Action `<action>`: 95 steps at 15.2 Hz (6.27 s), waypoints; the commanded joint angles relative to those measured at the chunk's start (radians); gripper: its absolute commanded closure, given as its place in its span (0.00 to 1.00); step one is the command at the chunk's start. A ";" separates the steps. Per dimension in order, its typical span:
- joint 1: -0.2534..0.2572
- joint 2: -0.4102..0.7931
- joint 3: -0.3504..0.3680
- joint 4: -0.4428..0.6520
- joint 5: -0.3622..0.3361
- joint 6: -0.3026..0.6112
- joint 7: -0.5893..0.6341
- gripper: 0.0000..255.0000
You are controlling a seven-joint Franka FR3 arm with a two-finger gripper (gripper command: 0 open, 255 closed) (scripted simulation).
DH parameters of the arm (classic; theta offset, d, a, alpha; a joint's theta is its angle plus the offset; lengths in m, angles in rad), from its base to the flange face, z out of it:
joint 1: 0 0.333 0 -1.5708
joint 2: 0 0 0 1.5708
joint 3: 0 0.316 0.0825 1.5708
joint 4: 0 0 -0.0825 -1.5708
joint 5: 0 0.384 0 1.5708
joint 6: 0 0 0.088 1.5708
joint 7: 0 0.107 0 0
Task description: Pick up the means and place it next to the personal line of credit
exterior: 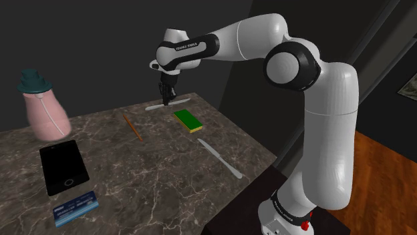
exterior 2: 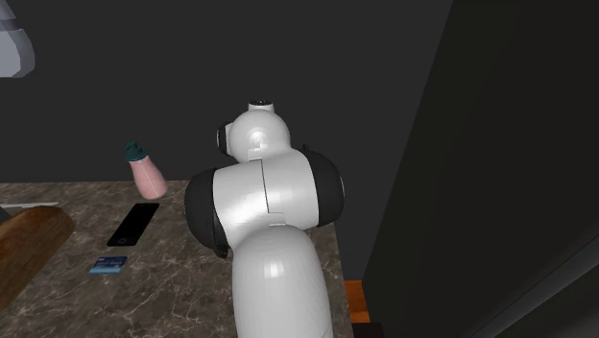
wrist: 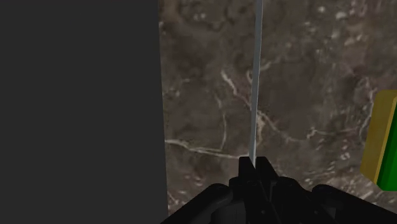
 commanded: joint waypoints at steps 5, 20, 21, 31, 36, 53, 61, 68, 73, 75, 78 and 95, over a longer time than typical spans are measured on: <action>0.000 -0.015 -0.001 0.017 -0.003 -0.033 0.003 1.00; 0.000 -0.066 -0.006 0.143 -0.013 -0.209 0.017 1.00; -0.001 -0.068 -0.006 0.153 -0.014 -0.220 0.018 1.00; 0.149 -0.156 0.052 0.029 -0.045 -0.172 0.225 1.00; 0.221 -0.165 0.085 0.019 -0.060 -0.166 0.333 1.00; 0.472 -0.019 0.183 0.249 -0.118 -0.236 0.690 1.00; 0.531 0.060 0.196 0.320 -0.134 -0.228 0.761 1.00; 0.530 0.073 0.195 0.248 -0.135 -0.142 0.761 1.00; 0.530 0.090 0.194 0.206 -0.136 -0.084 0.761 1.00; 0.530 0.094 0.194 0.199 -0.137 -0.073 0.761 1.00; 0.530 0.094 0.194 0.199 -0.137 -0.073 0.761 1.00; 0.528 0.057 0.195 0.268 -0.133 -0.179 0.759 0.00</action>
